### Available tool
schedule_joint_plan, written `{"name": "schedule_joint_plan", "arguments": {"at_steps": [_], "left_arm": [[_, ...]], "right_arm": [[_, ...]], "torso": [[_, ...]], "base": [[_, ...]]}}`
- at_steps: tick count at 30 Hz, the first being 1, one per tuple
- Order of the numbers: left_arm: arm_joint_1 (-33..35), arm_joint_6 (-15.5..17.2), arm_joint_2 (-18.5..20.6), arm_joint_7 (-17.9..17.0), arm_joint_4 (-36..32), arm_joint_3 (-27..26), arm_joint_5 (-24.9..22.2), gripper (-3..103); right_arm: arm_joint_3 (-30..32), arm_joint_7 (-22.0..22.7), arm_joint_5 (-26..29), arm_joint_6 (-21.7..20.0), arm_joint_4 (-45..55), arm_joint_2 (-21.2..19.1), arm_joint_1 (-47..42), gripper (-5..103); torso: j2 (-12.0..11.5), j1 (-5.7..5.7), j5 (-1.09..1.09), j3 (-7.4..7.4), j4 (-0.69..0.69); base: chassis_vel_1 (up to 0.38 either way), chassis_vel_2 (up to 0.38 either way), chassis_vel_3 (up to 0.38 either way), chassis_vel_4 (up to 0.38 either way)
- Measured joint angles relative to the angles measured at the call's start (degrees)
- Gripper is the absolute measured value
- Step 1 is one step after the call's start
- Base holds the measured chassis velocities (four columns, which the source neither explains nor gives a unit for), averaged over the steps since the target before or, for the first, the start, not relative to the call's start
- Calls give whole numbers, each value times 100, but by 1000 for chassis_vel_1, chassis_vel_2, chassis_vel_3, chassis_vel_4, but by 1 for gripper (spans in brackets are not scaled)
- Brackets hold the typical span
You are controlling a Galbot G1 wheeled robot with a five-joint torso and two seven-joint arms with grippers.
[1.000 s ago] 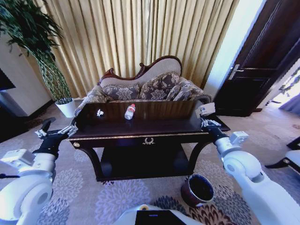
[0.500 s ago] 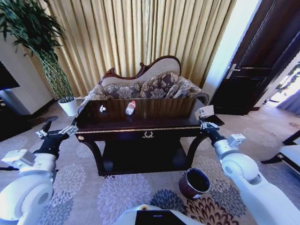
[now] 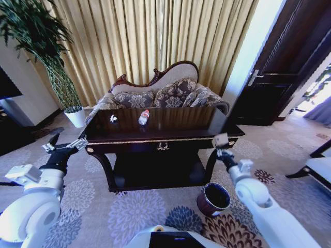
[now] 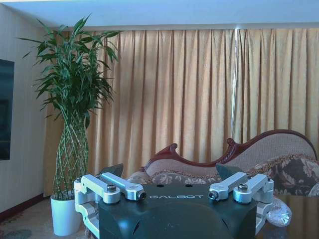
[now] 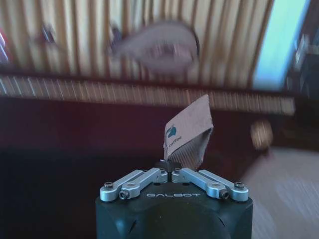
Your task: Move to the front of the table and place the trash on the table into the trash bin.
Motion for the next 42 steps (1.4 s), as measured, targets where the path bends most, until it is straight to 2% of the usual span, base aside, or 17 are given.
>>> {"name": "schedule_joint_plan", "arguments": {"at_steps": [2,7,19,24,29,31,33,34,35,37,38,40,41,42], "left_arm": [[-3,-1,-10,0,0,2,0,100],[-41,-2,-44,-3,0,0,0,100],[-23,-2,-54,-20,0,-49,-6,100],[-9,-2,-44,-22,0,-48,-6,100],[-2,-2,-33,-22,0,-47,-6,100],[-7,-2,-29,-22,0,-35,-6,100],[-8,-2,-29,-22,0,-23,-6,100],[-9,-4,-29,-22,0,-1,-3,100],[-9,-4,-29,-22,0,-1,-3,100],[-9,-16,-26,-16,0,11,2,100],[-9,-16,-26,-16,0,11,2,100],[-10,-25,-24,-13,0,10,6,100],[-10,-25,-24,-13,0,10,6,100],[-9,-26,-24,-12,0,10,6,100]], "right_arm": [[-73,51,-75,-81,-149,42,-23,0],[-472,287,-547,-220,-1417,258,315,0],[-921,389,-1114,-2,-4120,611,1406,0],[-983,397,-1321,95,-4763,729,1673,0],[-989,410,-1388,68,-4837,779,1711,-1],[-994,411,-1422,77,-4829,810,1709,10],[-994,411,-1424,95,-4825,821,1715,10],[-994,410,-1424,106,-4819,826,1740,21],[-994,410,-1424,106,-4819,826,1740,21],[-1003,409,-1424,111,-4822,825,1780,32],[-1003,409,-1424,111,-4822,825,1780,32],[-1008,407,-1417,111,-4816,816,1786,42],[-1008,407,-1417,111,-4816,816,1786,42],[-1005,407,-1411,111,-4811,814,1786,48]], "torso": [[0,0,0,0,0],[0,0,0,0,1],[0,0,0,0,1],[0,0,0,0,1],[0,0,-1,0,2],[0,0,-1,0,0],[0,-1,0,0,0],[0,-1,0,0,1],[0,-1,0,0,1],[0,0,-1,0,2],[0,0,-1,0,2],[0,0,0,0,1],[0,0,0,0,1],[0,0,-1,0,1]], "base": [[0,0,0,0],[0,0,0,0],[0,0,0,0],[0,0,0,0],[0,0,0,0],[0,0,0,0],[0,0,0,0],[0,0,0,0],[0,0,0,0],[0,0,0,0],[0,0,0,0],[0,0,0,0],[0,0,0,0],[0,0,0,0]]}}
